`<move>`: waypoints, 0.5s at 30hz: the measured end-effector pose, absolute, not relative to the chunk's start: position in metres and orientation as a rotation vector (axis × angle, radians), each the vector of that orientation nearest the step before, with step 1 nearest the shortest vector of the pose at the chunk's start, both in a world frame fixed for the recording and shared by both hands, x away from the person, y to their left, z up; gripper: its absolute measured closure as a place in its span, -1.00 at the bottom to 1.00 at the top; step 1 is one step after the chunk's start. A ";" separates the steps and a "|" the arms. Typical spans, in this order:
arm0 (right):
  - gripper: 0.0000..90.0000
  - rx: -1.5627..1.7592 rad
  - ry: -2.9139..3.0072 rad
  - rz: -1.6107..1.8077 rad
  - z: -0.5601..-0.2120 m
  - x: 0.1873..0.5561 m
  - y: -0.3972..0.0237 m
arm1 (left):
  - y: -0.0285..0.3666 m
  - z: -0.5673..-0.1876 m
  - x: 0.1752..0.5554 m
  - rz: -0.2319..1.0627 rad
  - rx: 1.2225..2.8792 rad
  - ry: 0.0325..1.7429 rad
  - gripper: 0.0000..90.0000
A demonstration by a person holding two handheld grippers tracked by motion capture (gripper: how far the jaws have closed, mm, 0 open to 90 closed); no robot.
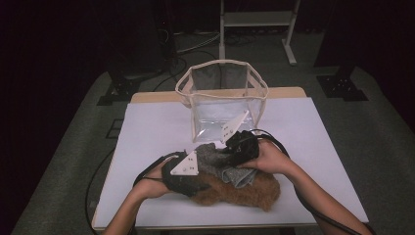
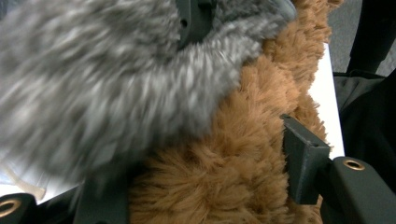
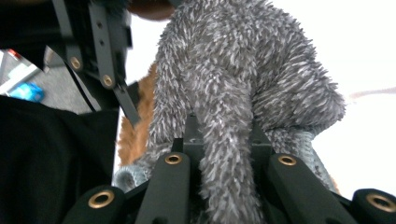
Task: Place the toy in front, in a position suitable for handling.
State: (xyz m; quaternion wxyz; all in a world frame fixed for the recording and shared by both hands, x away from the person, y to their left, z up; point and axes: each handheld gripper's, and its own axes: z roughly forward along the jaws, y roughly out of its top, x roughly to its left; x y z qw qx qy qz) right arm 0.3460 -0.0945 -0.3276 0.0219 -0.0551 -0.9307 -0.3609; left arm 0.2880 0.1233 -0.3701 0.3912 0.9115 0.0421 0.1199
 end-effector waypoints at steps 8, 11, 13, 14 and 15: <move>0.68 -0.357 -2.921 -1.140 -0.325 0.346 -0.159 | 0.130 -0.371 0.291 0.282 2.315 0.154 -0.10; 0.68 -0.446 -2.894 -1.185 -0.331 0.344 -0.191 | 0.131 -0.370 0.293 0.277 2.318 0.167 -0.11; 0.67 -0.490 -2.880 -1.232 -0.333 0.338 -0.210 | 0.131 -0.370 0.296 0.266 2.316 0.188 -0.12; 0.67 -0.508 -2.873 -1.251 -0.333 0.334 -0.219 | 0.131 -0.370 0.298 0.267 2.316 0.194 -0.12; 0.67 -0.519 -2.865 -1.274 -0.334 0.329 -0.226 | 0.132 -0.369 0.300 0.267 2.320 0.205 -0.13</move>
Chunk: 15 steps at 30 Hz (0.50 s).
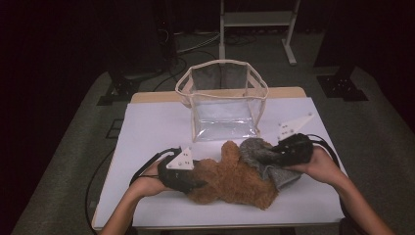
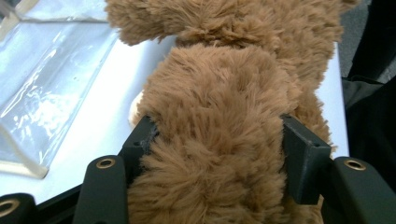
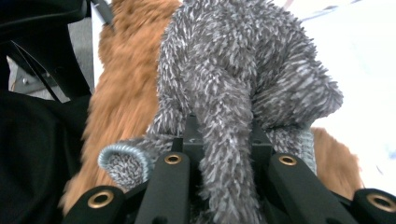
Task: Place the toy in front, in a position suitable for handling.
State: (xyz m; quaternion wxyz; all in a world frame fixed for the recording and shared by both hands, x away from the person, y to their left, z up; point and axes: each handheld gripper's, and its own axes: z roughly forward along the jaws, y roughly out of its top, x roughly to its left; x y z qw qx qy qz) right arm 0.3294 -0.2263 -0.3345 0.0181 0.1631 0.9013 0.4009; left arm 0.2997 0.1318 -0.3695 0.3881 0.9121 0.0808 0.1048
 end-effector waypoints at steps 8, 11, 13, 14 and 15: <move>0.67 0.573 2.753 1.292 -0.357 0.325 -0.237 | 0.130 -0.357 0.311 0.349 2.315 0.236 -0.32; 0.67 0.618 2.736 1.262 -0.362 0.343 -0.231 | 0.133 -0.344 0.312 0.418 2.252 0.243 -0.41; 0.67 0.651 2.730 1.266 -0.368 0.357 -0.227 | 0.134 -0.339 0.311 0.431 2.240 0.217 -0.43; 0.67 0.673 2.731 1.301 -0.369 0.363 -0.227 | 0.132 -0.340 0.310 0.426 2.243 0.207 -0.43; 0.67 0.678 2.728 1.327 -0.370 0.367 -0.226 | 0.129 -0.342 0.310 0.428 2.266 0.189 -0.44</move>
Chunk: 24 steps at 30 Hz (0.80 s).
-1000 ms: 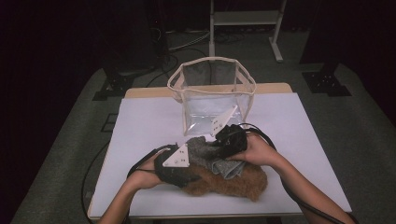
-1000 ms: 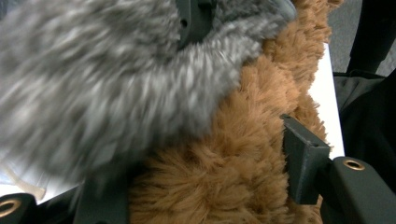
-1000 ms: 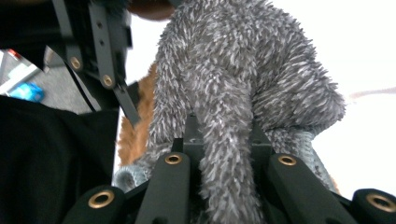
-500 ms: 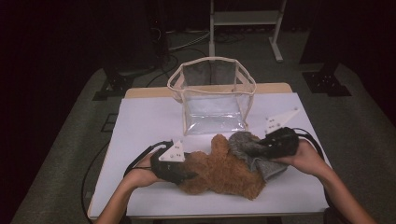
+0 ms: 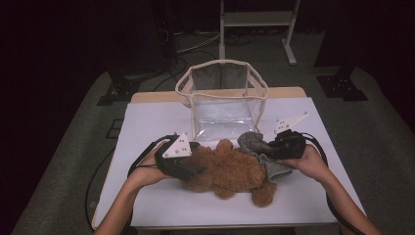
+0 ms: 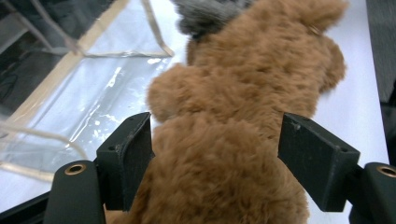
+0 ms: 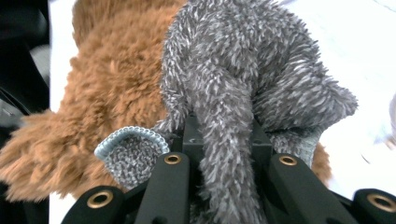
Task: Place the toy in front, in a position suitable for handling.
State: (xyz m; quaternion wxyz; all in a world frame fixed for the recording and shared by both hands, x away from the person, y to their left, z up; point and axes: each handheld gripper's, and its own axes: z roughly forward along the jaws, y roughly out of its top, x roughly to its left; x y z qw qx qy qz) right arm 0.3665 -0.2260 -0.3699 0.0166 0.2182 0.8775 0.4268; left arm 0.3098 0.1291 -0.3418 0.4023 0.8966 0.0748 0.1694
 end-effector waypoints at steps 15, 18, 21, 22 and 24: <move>0.66 0.617 2.706 1.374 -0.375 0.314 -0.260 | 0.106 -0.365 0.302 0.424 2.332 0.100 -0.47; 0.66 0.605 2.720 1.381 -0.379 0.318 -0.250 | 0.093 -0.364 0.296 0.411 2.333 0.052 -0.49; 0.66 0.594 2.728 1.424 -0.379 0.326 -0.239 | 0.079 -0.364 0.292 0.403 2.332 -0.005 -0.52; 0.66 0.587 2.735 1.425 -0.379 0.328 -0.234 | 0.074 -0.364 0.291 0.411 2.337 -0.019 -0.54; 0.65 0.576 2.744 1.419 -0.380 0.329 -0.229 | 0.070 -0.364 0.291 0.425 2.339 -0.027 -0.57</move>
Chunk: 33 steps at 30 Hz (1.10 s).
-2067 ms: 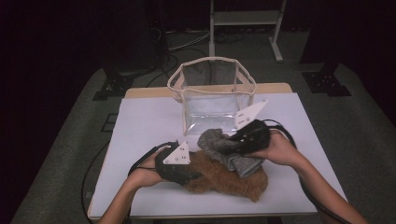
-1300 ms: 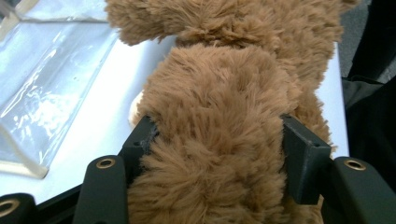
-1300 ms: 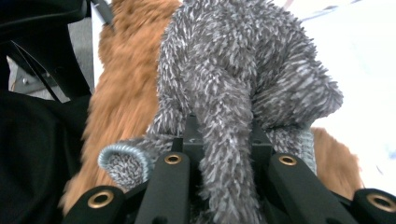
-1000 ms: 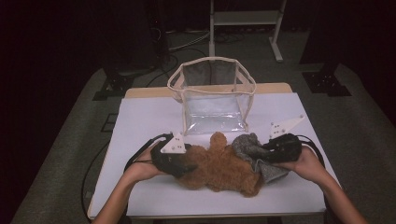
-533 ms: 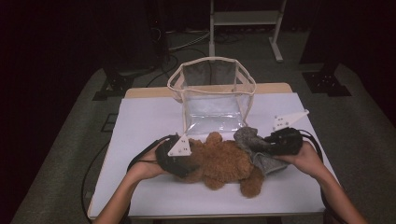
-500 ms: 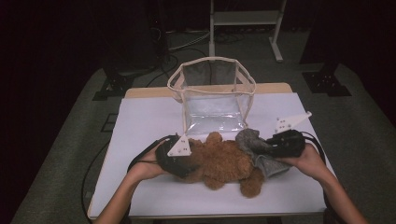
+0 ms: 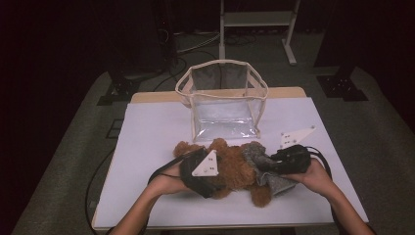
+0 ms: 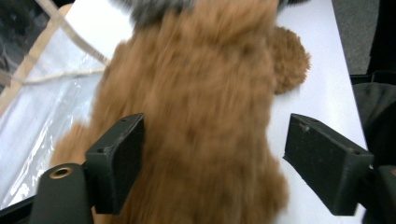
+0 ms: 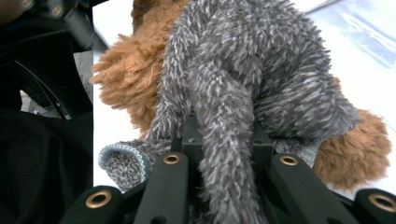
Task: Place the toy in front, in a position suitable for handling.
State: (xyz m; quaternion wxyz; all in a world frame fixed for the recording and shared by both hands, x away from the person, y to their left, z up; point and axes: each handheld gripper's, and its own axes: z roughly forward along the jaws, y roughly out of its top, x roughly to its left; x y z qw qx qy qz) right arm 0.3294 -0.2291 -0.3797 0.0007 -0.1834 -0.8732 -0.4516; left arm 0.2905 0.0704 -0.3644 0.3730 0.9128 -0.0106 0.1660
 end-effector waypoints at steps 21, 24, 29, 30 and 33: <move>0.64 -0.733 -2.677 -1.457 -0.398 0.338 -0.264 | 0.005 -0.376 0.316 0.523 2.498 -0.048 -0.85; 0.63 -0.745 -2.661 -1.460 -0.401 0.340 -0.266 | 0.000 -0.376 0.317 0.533 2.529 -0.049 -0.68; 0.64 -0.721 -2.627 -1.459 -0.408 0.340 -0.263 | 0.006 -0.371 0.319 0.493 2.485 -0.016 -0.08; 0.64 -0.715 -2.620 -1.464 -0.408 0.340 -0.262 | 0.008 -0.370 0.319 0.480 2.468 -0.005 -0.05; 0.64 -0.681 -2.607 -1.487 -0.404 0.341 -0.258 | 0.013 -0.363 0.319 0.450 2.414 0.005 0.02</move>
